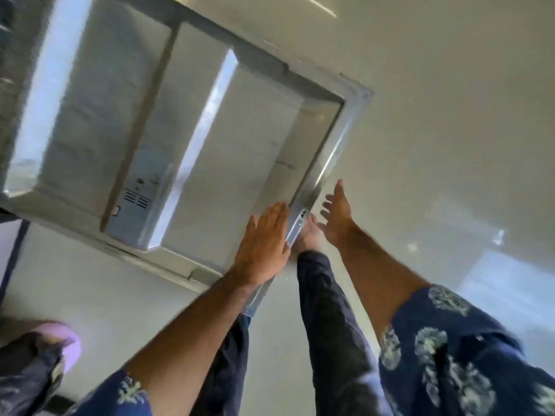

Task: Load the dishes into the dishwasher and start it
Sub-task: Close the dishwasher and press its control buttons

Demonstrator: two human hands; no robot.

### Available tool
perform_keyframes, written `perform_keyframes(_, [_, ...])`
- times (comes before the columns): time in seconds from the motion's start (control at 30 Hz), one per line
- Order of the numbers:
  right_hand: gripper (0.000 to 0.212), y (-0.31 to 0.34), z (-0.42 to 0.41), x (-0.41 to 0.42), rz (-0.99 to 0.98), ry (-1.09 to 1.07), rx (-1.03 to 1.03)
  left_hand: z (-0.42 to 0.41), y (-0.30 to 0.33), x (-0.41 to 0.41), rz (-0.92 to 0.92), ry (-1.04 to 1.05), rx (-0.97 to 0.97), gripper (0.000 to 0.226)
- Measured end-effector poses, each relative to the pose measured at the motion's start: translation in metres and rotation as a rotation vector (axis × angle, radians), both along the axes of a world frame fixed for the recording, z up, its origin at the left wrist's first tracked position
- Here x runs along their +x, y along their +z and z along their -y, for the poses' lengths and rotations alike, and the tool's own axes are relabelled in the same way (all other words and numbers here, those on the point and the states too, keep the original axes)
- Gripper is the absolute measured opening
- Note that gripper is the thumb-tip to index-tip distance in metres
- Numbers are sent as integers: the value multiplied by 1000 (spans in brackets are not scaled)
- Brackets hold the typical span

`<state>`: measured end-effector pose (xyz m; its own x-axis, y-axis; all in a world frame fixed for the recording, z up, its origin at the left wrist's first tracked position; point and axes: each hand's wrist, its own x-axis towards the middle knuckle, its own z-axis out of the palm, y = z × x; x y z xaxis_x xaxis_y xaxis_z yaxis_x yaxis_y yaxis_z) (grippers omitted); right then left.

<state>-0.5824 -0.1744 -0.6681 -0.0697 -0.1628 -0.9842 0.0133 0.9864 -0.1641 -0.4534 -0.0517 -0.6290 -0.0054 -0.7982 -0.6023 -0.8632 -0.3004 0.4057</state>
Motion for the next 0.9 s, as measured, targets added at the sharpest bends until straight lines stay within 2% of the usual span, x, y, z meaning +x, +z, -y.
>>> perform_keyframes(0.07, [86, -20, -1, -3, 106, -85, 36, -1, -8, -11, 60, -12, 4, 86])
perform_keyframes(0.17, [91, -31, -5, 0, 279, -86, 73, -5, -13, -18, 120, -30, 9, 90])
perform_keyframes(0.27, [99, -36, -8, 3, 306, -57, 43, -2, -9, -16, 108, -16, 55, 90])
perform_keyframes(0.5, [94, 46, 2, 0, 289, -34, 54, 5, 66, -18, 57, 56, 60, 94])
perform_keyframes(0.6, [82, 106, 2, 3, 322, -16, 39, 1, 118, -19, 53, 149, 71, 98])
perform_keyframes(0.67, [65, 155, -1, 13, 343, -23, 7, -2, 158, -15, 87, 190, 40, 102])
perform_keyframes(0.77, [29, 223, -9, 32, 401, -74, -42, -7, 218, 2, 200, 261, -77, 103])
perform_keyframes(0.9, [15, 303, -10, 69, 542, 73, -155, -9, 303, 61, 401, 262, -227, 106])
